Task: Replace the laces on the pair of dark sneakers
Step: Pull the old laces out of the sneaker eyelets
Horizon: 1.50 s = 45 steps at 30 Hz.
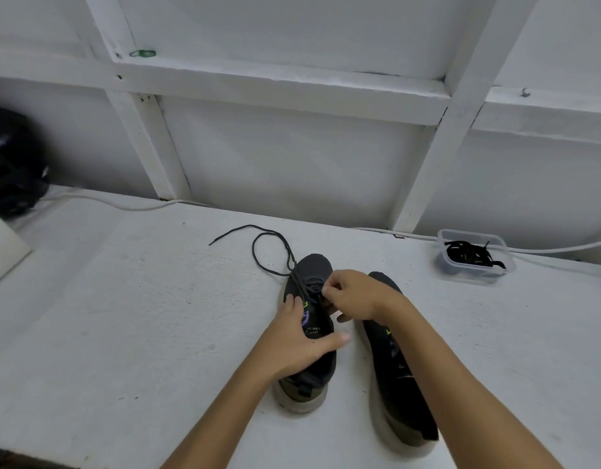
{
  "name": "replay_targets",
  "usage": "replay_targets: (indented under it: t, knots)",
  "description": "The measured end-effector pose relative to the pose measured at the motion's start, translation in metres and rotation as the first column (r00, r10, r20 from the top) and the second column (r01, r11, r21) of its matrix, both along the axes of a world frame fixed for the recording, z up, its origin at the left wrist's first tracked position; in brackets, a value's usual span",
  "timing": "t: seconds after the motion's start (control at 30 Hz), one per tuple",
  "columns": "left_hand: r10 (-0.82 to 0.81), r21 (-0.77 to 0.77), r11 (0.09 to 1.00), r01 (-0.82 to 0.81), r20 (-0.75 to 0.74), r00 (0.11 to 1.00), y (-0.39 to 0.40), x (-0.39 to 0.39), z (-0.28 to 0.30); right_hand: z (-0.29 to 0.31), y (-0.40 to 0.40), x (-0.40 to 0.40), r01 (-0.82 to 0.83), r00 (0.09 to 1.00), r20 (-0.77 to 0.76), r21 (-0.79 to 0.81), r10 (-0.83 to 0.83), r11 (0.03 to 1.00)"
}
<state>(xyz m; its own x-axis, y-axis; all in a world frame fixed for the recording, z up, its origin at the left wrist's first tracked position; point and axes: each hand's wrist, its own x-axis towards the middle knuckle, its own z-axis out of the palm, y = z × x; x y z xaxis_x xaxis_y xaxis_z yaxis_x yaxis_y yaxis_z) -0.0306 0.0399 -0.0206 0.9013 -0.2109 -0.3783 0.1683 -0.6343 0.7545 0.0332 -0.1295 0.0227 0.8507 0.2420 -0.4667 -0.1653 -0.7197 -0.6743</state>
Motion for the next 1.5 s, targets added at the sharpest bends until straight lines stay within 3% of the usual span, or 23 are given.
replay_targets:
  t: [0.3,0.5,0.67,1.03,1.3,1.4,1.5]
  knots:
    - [0.013,0.053,0.998,-0.015,0.03,0.999,0.001,-0.001,-0.006,-0.015,-0.008,0.0,0.065,0.998,-0.012,0.185,-0.064,0.98]
    - [0.013,0.053,0.998,-0.014,0.018,1.0,-0.001,-0.001,-0.007,-0.017,-0.009,-0.001,0.041,0.999,0.027,0.168,-0.046,0.985]
    - [0.02,0.037,0.999,-0.021,0.018,1.0,-0.003,-0.001,-0.009,-0.014,-0.004,0.004,0.075,0.994,-0.085,0.139,-0.064,0.987]
    - [0.036,0.044,0.998,-0.036,0.011,0.999,-0.003,-0.001,-0.01,-0.025,-0.018,0.006,0.058,0.997,-0.06,0.226,-0.046,0.972]
    - [0.029,0.029,0.999,-0.03,0.022,0.999,-0.003,-0.002,-0.011,-0.014,-0.013,0.006,0.164,0.975,-0.187,0.245,-0.12,0.956]
    - [0.022,0.044,0.999,-0.023,0.017,1.0,-0.002,-0.002,-0.011,-0.014,-0.016,0.003,0.171,0.979,-0.155,0.277,-0.131,0.946]
    - [0.022,0.063,0.998,-0.024,0.021,1.0,-0.002,-0.001,-0.012,-0.017,-0.017,0.001,0.062,0.997,-0.059,0.261,-0.048,0.963]
